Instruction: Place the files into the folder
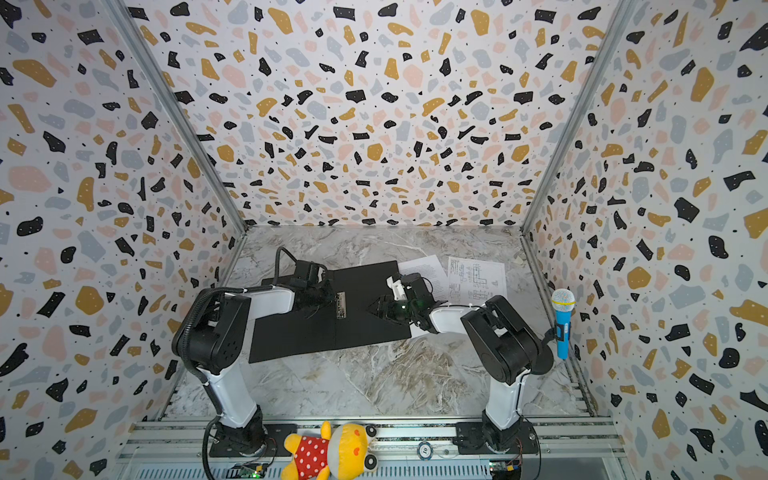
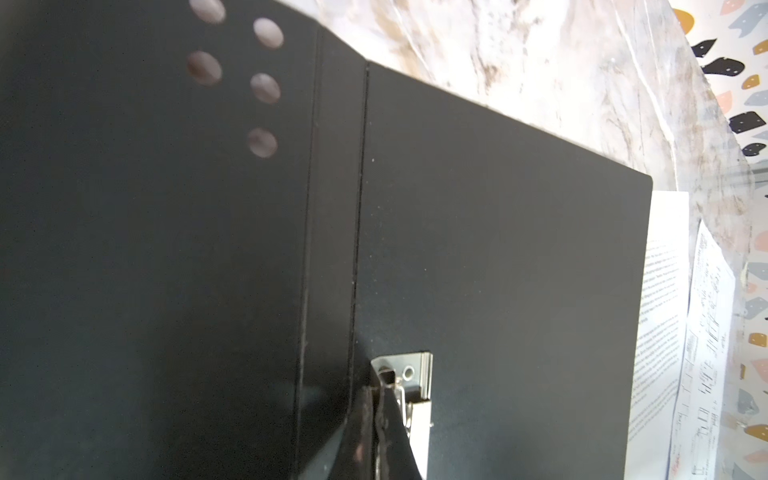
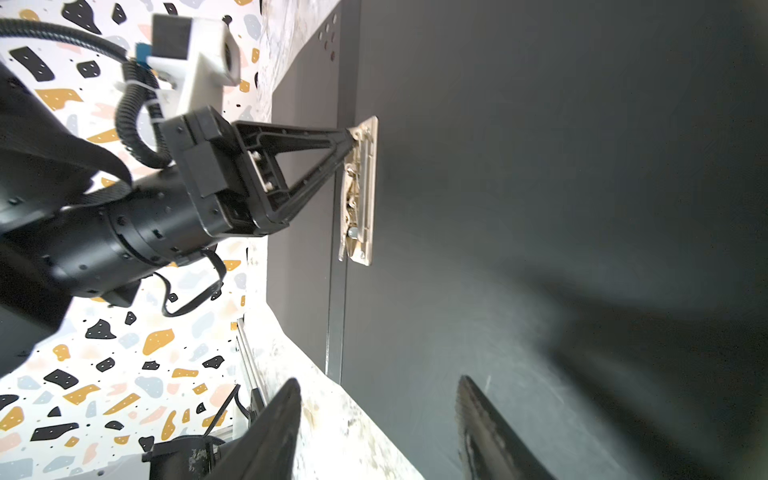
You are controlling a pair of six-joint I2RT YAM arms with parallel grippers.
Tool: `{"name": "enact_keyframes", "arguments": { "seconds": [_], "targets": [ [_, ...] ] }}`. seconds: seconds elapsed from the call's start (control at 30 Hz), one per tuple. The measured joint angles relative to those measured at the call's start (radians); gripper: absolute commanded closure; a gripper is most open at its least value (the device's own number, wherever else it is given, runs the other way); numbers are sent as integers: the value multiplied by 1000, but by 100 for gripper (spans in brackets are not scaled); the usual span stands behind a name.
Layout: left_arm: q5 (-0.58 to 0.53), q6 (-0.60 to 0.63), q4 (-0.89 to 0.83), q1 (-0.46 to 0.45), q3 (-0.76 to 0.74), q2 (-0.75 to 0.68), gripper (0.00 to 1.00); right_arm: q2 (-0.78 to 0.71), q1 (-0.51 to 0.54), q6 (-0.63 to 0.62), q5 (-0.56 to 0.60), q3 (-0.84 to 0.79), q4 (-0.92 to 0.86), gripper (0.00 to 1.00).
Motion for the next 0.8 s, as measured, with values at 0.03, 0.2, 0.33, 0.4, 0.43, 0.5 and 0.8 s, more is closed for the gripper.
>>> {"name": "enact_keyframes", "arguments": {
  "seconds": [0.03,0.2,0.33,0.4,0.43,0.5,0.8],
  "targets": [
    [3,-8,8,-8,-4,0,100,-11,-5,0,1,-6,0,36],
    [8,-62,51,-42,-29,-5,100,-69,-33,-4,3,-29,-4,35],
    [3,-103,68,-60,-32,-7,100,-94,-43,-5,7,-46,-5,39],
    [-1,-115,77,-65,-32,-9,100,-97,-40,-3,6,-55,-4,43],
    [-2,-122,80,-67,-32,-11,100,-96,-37,2,7,-60,-5,44],
    [-5,-129,86,-70,-32,-11,100,-96,-26,10,6,-64,-7,48],
    [19,-91,59,-71,-13,-11,82,16,45,40,-8,-13,7,61]
  ]
}}
